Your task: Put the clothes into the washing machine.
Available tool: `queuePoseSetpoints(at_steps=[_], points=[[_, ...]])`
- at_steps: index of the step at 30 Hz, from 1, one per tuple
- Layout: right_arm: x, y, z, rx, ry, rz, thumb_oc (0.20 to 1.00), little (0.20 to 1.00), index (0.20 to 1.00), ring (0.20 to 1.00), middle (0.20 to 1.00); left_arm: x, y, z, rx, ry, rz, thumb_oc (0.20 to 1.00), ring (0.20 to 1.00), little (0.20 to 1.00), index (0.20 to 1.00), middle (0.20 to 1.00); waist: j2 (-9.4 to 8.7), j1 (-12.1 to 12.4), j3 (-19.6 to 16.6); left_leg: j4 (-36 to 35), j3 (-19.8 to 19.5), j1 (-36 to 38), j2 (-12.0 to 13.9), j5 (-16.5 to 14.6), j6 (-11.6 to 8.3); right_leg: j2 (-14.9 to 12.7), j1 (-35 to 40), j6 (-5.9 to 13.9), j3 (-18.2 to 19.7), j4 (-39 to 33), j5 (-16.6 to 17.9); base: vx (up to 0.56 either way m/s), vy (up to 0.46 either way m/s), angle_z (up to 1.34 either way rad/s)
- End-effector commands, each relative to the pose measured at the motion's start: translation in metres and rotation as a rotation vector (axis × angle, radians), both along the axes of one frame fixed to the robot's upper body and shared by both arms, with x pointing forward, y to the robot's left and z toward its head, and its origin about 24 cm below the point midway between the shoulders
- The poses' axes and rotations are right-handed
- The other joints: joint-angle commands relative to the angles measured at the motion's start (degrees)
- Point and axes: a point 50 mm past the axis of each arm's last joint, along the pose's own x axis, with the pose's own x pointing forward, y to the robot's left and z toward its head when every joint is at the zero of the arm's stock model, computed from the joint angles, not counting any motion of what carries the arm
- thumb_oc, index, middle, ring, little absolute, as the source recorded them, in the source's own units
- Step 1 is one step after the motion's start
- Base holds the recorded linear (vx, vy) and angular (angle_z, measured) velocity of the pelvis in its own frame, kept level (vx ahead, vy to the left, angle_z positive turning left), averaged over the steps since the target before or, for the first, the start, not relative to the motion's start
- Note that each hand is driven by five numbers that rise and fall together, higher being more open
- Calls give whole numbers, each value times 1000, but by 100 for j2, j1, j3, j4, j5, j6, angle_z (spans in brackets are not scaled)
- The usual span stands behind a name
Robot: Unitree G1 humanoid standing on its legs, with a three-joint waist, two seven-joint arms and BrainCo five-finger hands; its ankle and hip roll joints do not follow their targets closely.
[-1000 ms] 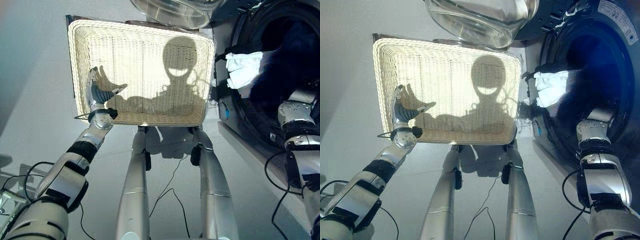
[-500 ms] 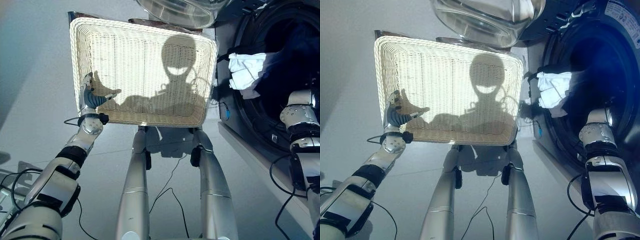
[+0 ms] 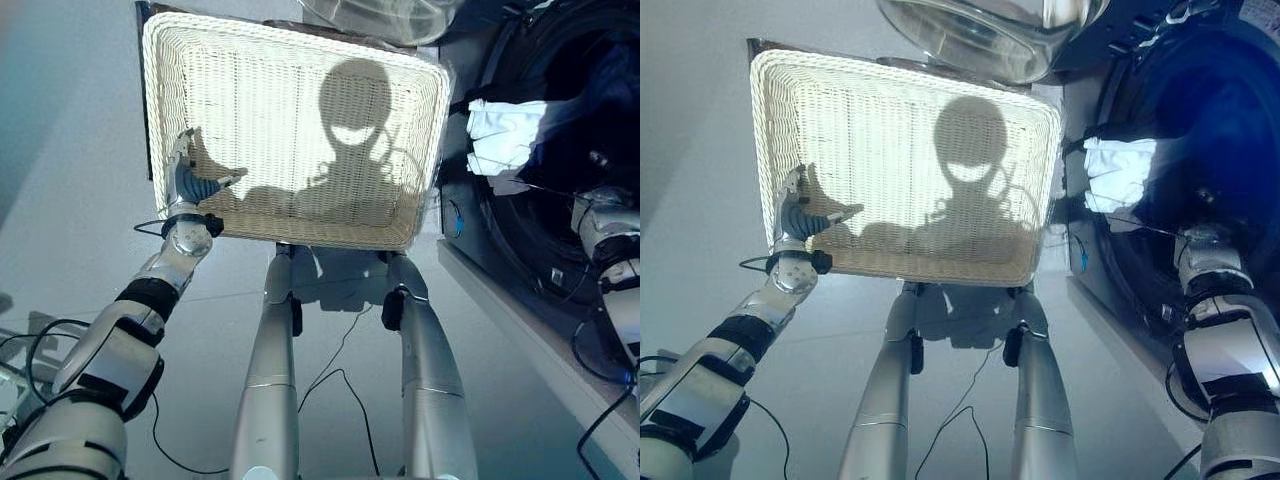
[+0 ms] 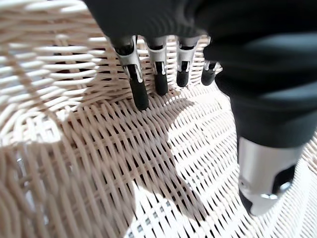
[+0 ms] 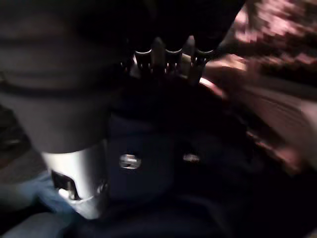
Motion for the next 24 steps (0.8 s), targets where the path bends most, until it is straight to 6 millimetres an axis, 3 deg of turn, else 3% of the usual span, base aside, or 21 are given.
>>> queuePoseSetpoints(at_steps=[1,5,14,19,24], points=[[-21,-20,35,-280,7,-138,1000,1000,1000,1000,1000,0,11,5,-56,-25,61,1000,1000,1000,1000,1000,98,-3,-151,374,160,21,-395,-380,397,362,223,435,15,-286,351,-28,38,0],[-10,0,32,-409,19,-73,1000,1000,1000,1000,1000,1,6,5,-64,-36,59,1000,1000,1000,1000,1000,127,-38,-151,359,198,-20,-392,-377,395,368,162,437,45,-274,328,-8,25,1],[9,45,-8,-535,55,136,1000,1000,1000,1000,1000,2,-5,-1,-75,-54,58,1000,1000,1000,1000,1000,173,-100,-151,362,254,-115,-394,-380,406,354,23,416,59,-207,283,0,0,0],[16,59,-21,-576,121,222,1000,1000,1000,1000,1000,2,-8,-2,-76,-58,57,1000,1000,1000,1000,1000,175,-117,-151,349,289,-118,-384,-367,405,356,7,407,61,-190,274,0,0,0],[20,68,-48,-591,231,291,1000,1000,1000,1000,1000,3,-14,-3,-79,-66,48,1000,1000,1000,1000,1000,201,-124,-151,367,329,-168,-367,-340,407,359,-56,389,72,-141,272,0,0,0]])
